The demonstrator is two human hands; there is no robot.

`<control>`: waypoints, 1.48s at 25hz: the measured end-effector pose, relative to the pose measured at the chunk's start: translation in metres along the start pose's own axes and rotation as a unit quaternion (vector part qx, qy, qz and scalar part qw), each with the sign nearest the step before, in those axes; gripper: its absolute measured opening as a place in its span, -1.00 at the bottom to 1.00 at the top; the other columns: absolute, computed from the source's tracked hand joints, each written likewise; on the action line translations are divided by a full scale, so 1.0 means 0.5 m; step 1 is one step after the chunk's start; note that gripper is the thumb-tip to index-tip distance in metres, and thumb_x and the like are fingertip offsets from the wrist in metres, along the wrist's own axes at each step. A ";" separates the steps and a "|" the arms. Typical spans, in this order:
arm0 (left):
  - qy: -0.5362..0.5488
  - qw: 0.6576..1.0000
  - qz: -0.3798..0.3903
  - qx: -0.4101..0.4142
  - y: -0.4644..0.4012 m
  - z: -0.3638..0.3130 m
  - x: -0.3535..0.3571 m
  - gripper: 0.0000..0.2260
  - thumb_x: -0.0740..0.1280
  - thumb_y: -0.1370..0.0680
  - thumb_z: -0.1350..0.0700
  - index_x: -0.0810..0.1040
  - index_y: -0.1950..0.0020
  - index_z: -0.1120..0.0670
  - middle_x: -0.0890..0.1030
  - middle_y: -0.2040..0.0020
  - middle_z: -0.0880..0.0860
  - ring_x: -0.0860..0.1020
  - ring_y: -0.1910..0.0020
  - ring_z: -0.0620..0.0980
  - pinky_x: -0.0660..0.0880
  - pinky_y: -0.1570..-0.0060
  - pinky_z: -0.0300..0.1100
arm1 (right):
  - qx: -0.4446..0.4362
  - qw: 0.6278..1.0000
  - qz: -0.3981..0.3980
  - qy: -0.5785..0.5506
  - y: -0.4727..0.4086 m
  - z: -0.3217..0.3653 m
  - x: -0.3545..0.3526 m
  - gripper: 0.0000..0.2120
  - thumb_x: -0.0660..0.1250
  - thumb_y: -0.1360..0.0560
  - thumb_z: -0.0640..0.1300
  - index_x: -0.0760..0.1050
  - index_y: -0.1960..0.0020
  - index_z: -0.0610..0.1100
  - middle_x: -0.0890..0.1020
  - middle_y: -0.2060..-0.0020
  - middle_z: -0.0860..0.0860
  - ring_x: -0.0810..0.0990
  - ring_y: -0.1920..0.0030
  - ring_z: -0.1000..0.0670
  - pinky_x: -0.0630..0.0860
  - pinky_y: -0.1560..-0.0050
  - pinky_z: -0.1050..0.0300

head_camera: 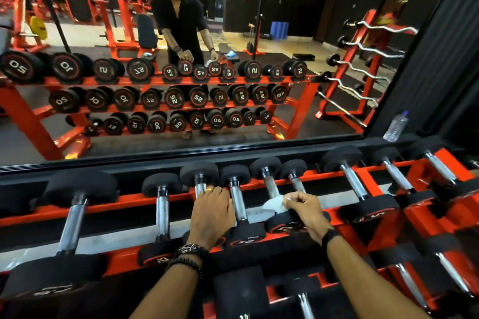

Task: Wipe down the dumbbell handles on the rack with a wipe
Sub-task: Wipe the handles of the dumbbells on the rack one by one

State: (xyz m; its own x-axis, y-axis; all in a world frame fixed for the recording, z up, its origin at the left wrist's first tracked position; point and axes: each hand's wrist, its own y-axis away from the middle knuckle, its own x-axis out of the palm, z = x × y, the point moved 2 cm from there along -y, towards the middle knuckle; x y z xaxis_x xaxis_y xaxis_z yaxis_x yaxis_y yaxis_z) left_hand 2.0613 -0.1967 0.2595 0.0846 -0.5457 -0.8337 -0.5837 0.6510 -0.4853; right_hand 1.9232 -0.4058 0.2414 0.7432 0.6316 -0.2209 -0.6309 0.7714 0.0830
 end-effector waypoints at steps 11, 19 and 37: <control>-0.048 0.996 0.048 0.054 0.049 -0.072 0.028 -0.84 0.19 -0.44 -0.02 0.52 0.21 0.00 0.53 0.27 -0.07 0.52 0.25 0.00 0.51 0.23 -0.07 | -0.005 0.985 0.003 -0.172 0.043 0.080 -0.190 -0.93 0.33 -0.54 -0.34 0.48 0.12 -0.26 0.60 0.37 -0.06 0.61 0.33 0.00 0.60 0.29 0.11; -0.065 0.997 0.036 0.024 0.027 -0.307 0.063 -0.74 0.28 -0.43 -0.12 0.56 0.06 0.04 0.55 0.16 -0.04 0.54 0.15 0.02 0.53 0.14 -0.04 | -0.065 0.990 0.048 -0.114 0.063 0.092 -0.384 -0.93 0.34 -0.50 -0.43 0.56 0.04 -0.43 0.65 0.18 -0.24 0.66 0.17 -0.13 0.63 0.23 0.15; -0.074 0.988 0.062 -0.120 0.029 -0.407 0.049 -0.72 0.26 -0.55 -0.12 0.52 -0.09 0.06 0.51 0.02 -0.01 0.47 -0.02 0.02 0.42 -0.08 -0.07 | -0.085 0.990 0.103 -0.038 0.087 0.063 -0.507 -0.82 0.39 -0.47 -0.41 0.68 0.02 -0.21 0.73 0.11 -0.05 0.71 0.12 0.05 0.61 0.07 0.25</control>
State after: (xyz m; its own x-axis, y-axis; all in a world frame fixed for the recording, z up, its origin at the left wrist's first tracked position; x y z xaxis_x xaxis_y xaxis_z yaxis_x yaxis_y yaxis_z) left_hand 1.8908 -0.3079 0.2856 0.1083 -0.3747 -0.9208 -0.7705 0.5537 -0.3159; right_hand 1.7144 -0.5299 0.3314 0.6050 0.7834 -0.1419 -0.7947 0.6052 -0.0472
